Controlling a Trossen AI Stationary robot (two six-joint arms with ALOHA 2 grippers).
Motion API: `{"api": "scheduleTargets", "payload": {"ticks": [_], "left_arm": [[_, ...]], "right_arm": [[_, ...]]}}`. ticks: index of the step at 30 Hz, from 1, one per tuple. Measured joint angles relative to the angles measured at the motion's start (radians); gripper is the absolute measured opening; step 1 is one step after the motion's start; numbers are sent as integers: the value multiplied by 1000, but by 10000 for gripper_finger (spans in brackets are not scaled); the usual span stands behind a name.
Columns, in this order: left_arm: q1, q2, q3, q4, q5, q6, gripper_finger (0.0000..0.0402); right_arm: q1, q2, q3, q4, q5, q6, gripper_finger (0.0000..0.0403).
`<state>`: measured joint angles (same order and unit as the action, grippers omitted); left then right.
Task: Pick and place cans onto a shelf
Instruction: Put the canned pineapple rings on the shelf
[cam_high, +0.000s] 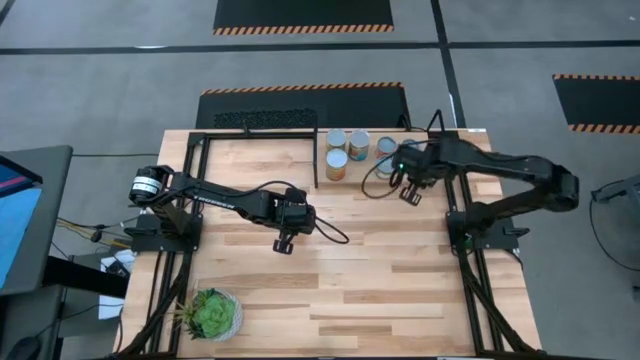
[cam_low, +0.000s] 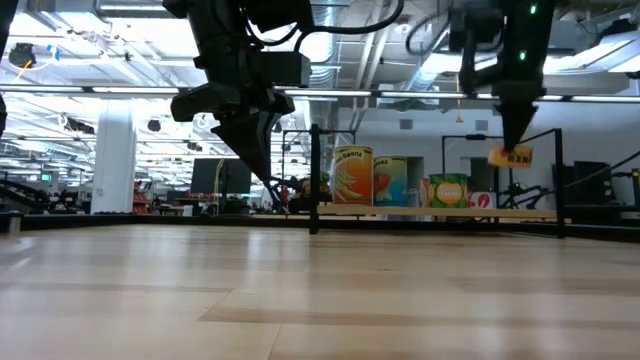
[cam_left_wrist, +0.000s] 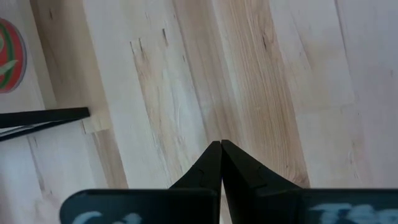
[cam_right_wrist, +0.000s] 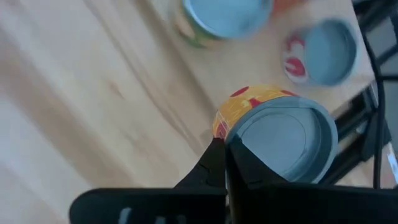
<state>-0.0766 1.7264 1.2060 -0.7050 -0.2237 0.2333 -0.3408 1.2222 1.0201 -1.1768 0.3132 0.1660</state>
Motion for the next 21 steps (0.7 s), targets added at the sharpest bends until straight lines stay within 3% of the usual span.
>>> {"api": "scheduleTargets", "payload": {"ticks": [6, 12, 21], "left_arm": [[0, 0, 0, 1, 0, 0, 0], [0, 0, 0, 8, 0, -13, 0], [0, 0, 0, 7, 0, -16, 0]], "right_arm": [[-117, 44, -57, 67, -8, -66, 5], [-150, 144, -59, 136, -63, -122, 11], [-186, 224, -60, 174, -53, -176, 14]]}}
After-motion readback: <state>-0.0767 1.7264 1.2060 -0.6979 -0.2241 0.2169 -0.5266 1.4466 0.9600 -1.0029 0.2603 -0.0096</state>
